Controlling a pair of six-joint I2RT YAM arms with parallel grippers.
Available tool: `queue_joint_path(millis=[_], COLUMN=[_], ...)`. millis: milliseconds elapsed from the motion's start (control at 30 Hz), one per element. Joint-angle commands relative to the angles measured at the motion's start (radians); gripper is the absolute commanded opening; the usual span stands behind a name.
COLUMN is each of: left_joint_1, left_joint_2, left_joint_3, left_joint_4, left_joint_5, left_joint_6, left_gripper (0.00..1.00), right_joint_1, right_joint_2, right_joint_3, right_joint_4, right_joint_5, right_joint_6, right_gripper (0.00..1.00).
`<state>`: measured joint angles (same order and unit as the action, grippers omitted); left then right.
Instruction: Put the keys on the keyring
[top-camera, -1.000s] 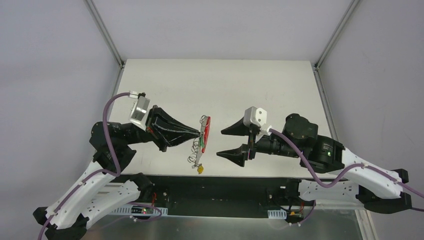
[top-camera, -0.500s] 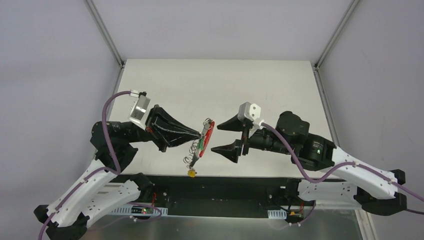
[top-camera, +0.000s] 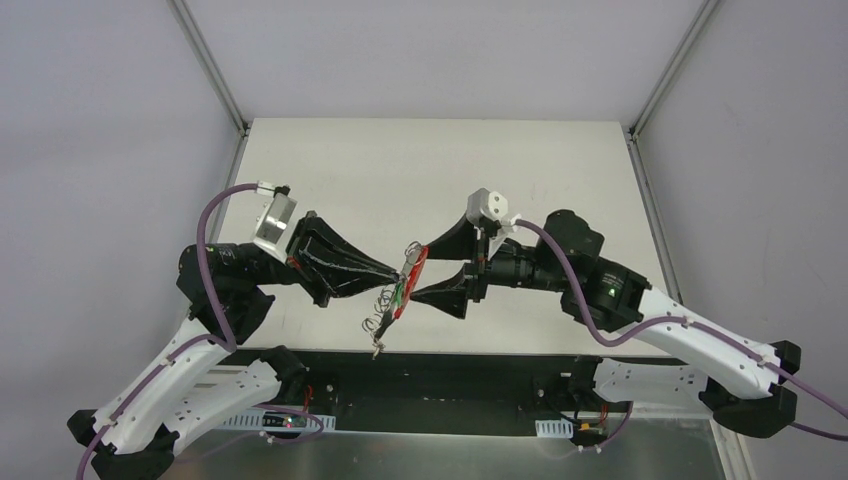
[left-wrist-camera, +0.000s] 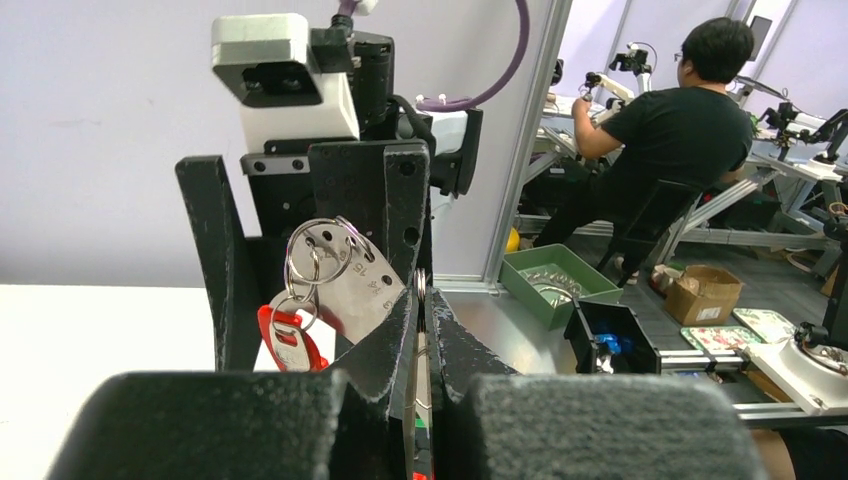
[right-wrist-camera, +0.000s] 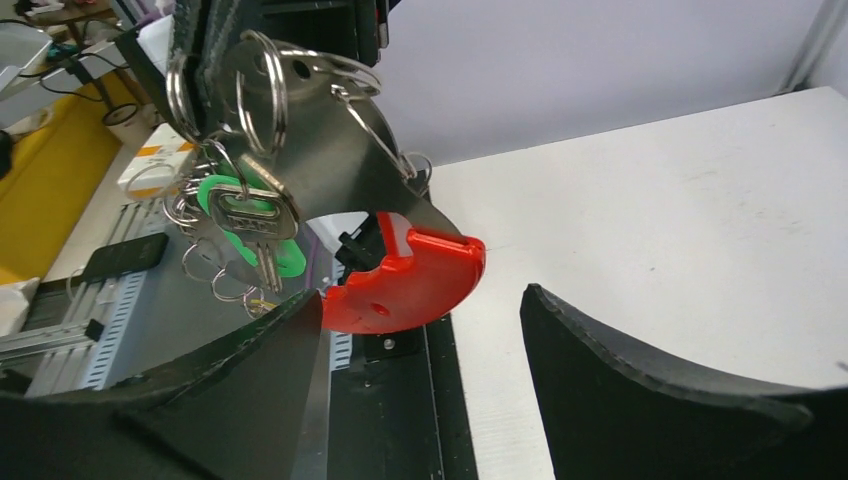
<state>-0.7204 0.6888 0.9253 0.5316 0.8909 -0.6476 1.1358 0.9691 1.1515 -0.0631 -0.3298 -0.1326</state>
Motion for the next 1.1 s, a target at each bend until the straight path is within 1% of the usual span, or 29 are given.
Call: queue_joint_path(millis=[0, 167, 367, 433, 633, 733, 1033, 1067], left_joint_1=[-0.007, -0.006, -0.006, -0.006, -0.006, -0.006, -0.007, -0.005], left_joint_2=[-0.008, -0.010, -0.011, -0.010, -0.011, -0.015, -0.013, -0.014], left_joint_3=[0.044, 0.044, 0.047, 0.047, 0.045, 0.046, 0.053, 0.052], left_joint_4=[0.087, 0.087, 0.080, 0.080, 0.072, 0.056, -0.022, -0.037], left_joint_5=[0.023, 0.026, 0.026, 0.026, 0.021, 0.018, -0.005, -0.012], left_joint_6=[-0.020, -0.017, -0.009, -0.008, -0.002, 0.011, 0.074, 0.086], left_gripper=[0.00, 0.00, 0.00, 0.00, 0.00, 0.00, 0.00, 0.00], right_joint_1=[-0.019, -0.029, -0.029, -0.028, -0.029, -0.029, -0.029, -0.029], right_joint_2=[0.020, 0.043, 0.049, 0.044, 0.034, 0.019, -0.053, -0.061], right_joint_3=[-0.018, -0.034, -0.043, -0.054, -0.063, -0.078, -0.108, -0.116], right_joint_4=[0.135, 0.191, 0.204, 0.219, 0.230, 0.232, 0.231, 0.230], right_joint_5=[-0.129, -0.220, -0.256, -0.259, -0.278, -0.272, -0.250, -0.250], right_joint_6=[0.084, 0.127, 0.176, 0.183, 0.191, 0.191, 0.198, 0.197], right_gripper=[0.76, 0.73, 0.63, 0.56, 0.28, 0.21, 0.04, 0.01])
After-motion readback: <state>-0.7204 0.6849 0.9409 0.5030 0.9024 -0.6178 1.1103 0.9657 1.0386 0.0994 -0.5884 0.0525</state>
